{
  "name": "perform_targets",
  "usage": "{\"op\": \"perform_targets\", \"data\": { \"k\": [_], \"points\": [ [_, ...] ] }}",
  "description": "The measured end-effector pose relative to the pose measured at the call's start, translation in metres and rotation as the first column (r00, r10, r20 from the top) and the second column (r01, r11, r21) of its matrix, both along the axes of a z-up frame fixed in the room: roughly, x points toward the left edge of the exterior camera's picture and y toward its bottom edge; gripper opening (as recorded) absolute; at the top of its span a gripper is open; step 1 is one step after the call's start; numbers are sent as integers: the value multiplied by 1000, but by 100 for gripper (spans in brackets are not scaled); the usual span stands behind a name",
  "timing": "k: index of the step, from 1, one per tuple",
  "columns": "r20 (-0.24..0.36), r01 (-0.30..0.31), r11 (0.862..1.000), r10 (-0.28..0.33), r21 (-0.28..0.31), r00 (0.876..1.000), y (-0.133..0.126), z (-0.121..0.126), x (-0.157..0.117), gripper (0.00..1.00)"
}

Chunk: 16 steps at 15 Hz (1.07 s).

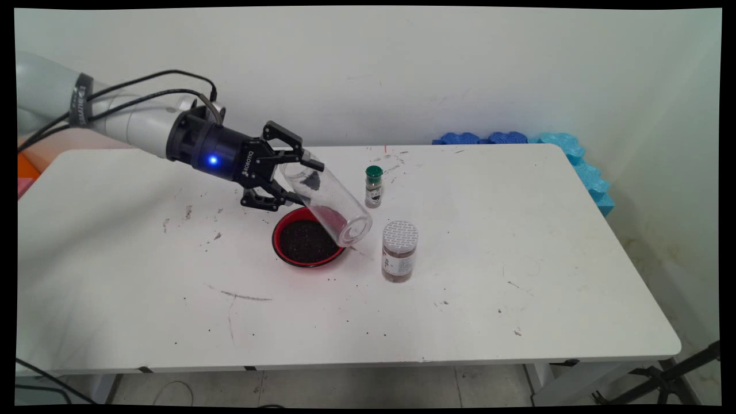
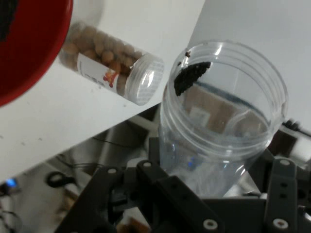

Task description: Pour the black seasoning powder in the red bowl

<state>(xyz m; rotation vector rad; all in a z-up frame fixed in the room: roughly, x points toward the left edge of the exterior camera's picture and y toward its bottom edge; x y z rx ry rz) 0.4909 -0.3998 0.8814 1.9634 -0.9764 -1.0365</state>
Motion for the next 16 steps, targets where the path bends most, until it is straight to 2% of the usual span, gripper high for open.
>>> {"op": "perform_targets", "data": {
  "k": [2,3,4,5,8,11,14,16],
  "points": [
    [54,68,994,-63,-86,997,0,8,-1,0],
    [71,90,990,-83,-111,994,0,11,-1,0],
    [103,131,979,-116,-155,988,1,16,-2,0],
    [129,166,967,-143,-191,981,1,19,-3,0],
    [226,282,911,-220,-300,949,2,32,-4,0],
    [320,396,829,-280,-395,905,4,44,-7,0],
    [402,497,720,-322,-484,857,6,53,-11,0],
    [459,559,634,-337,-535,822,7,59,-15,0]
  ]
}}
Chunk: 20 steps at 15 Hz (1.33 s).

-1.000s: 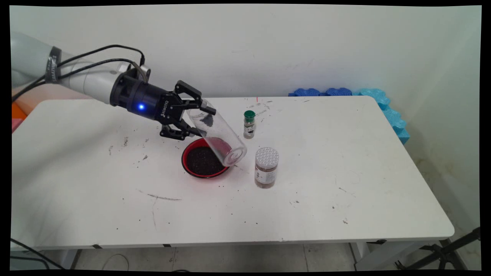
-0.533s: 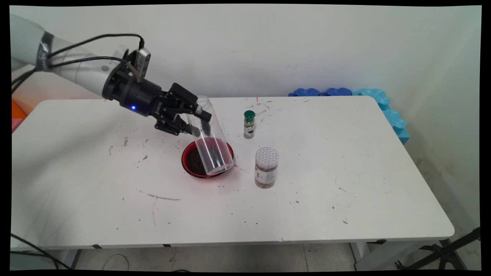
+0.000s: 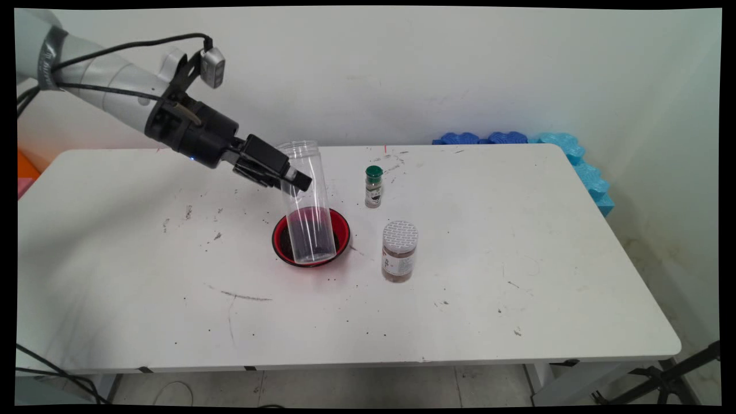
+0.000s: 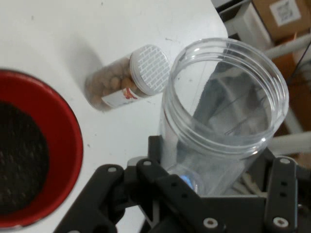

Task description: Pour the black seasoning powder in the red bowl

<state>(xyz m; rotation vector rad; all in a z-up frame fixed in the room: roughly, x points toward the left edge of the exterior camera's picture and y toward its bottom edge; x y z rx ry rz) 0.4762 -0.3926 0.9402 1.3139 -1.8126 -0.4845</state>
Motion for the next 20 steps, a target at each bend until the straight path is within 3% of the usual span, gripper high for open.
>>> {"op": "perform_targets", "data": {
  "k": [2,5,7,9,12,15,20],
  "points": [
    [33,61,994,-58,-89,998,2,6,-3,0],
    [91,162,962,-145,-222,985,5,15,-11,0],
    [132,231,926,-199,-299,971,9,20,-17,0],
    [175,300,879,-251,-371,952,13,24,-24,0],
    [224,363,821,-291,-441,930,17,29,-31,0],
    [273,405,766,-305,-499,912,20,33,-39,0],
    [324,444,692,-308,-569,894,25,40,-51,0]
  ]
}}
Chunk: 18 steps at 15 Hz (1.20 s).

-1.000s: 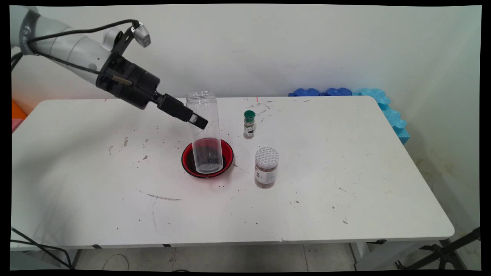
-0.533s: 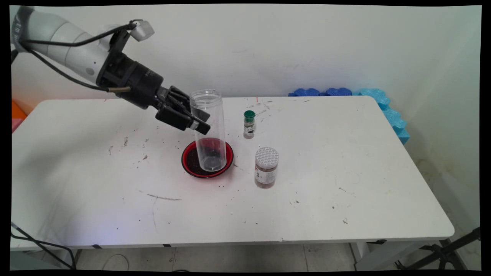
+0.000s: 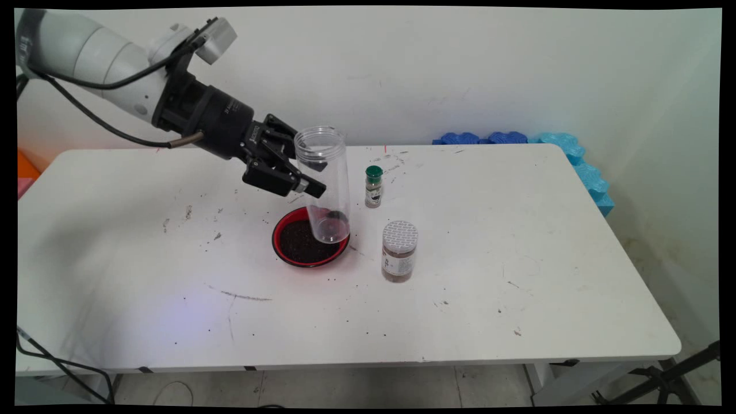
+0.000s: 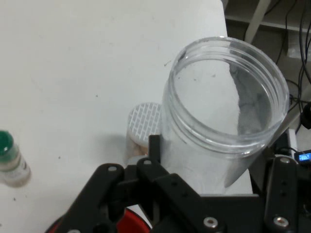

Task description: Pour the black seasoning powder in the red bowl, then place the picked object on the table

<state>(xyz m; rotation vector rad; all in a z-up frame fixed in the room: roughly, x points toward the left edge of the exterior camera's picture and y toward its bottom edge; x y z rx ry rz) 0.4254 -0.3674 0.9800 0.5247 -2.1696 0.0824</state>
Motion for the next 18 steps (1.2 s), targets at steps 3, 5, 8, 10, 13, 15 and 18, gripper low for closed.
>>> {"op": "perform_targets", "data": {
  "k": [3,5,8,10,13,15,18],
  "points": [
    [7,14,999,-13,-41,1000,2,2,-5,0],
    [10,18,998,-18,-61,1000,4,3,-8,0],
    [12,24,997,-23,-79,1000,5,4,-10,0],
    [15,27,996,-26,-90,1000,6,4,-12,0],
    [14,19,996,-18,-87,1000,8,3,-14,0],
    [7,0,998,0,-67,1000,11,-1,-14,0],
    [-5,-16,999,15,-39,1000,18,-13,-14,0]
  ]
}}
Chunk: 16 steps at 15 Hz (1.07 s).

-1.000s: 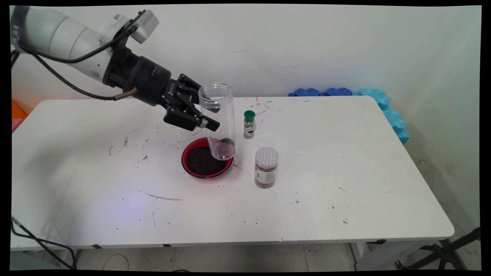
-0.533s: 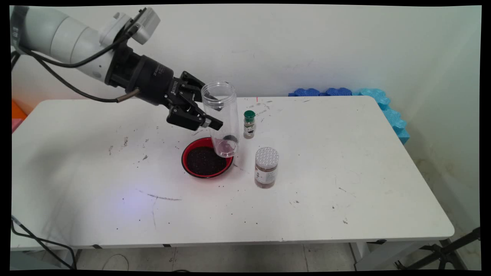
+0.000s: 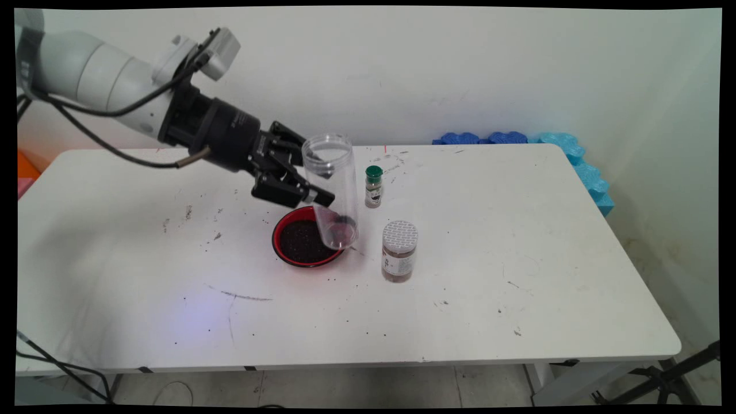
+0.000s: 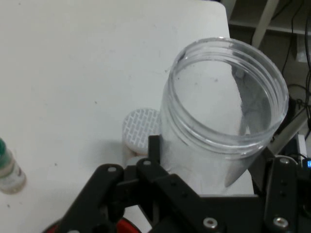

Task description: Place the picked object on the table

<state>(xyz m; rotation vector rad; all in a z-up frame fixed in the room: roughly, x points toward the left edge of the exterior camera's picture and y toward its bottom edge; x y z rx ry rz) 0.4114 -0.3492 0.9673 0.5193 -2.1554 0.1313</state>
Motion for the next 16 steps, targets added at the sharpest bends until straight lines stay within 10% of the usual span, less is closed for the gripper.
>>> {"op": "perform_targets", "data": {
  "k": [16],
  "points": [
    [14,9,999,-10,35,1000,44,-107,-8,0]
  ]
}}
